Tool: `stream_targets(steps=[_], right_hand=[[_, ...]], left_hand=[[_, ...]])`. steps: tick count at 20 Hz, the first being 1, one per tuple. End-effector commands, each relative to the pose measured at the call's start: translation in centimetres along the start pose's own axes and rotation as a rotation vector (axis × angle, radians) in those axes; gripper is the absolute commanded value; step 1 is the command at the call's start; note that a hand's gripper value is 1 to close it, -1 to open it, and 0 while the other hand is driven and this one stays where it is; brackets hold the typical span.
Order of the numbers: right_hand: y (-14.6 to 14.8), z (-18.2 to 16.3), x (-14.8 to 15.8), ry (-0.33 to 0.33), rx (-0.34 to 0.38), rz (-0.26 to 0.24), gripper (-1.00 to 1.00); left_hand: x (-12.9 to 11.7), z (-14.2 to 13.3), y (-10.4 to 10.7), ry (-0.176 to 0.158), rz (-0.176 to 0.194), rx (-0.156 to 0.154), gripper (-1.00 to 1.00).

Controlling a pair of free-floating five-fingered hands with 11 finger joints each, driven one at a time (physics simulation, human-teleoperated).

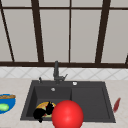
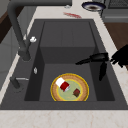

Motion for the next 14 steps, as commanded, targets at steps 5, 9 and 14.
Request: stream_targets(steps=[5,9,14], right_hand=[[0.3,-0.6,-1.0,0.048,0.017,-0.049,-1.00],[-1.7,0.6,-0.7,0.061,0.007,-0.070,-1.00],[0.4,1.1,-1.6,0.134,-0.002,-0.026,-1.00]], left_hand=[[0.0,0.0,0.0,0.000,0.000,0.000,0.00],[0.0,0.0,0.0,0.000,0.000,0.000,0.00],[0.0,0.0,0.0,0.000,0.000,0.000,0.00]])
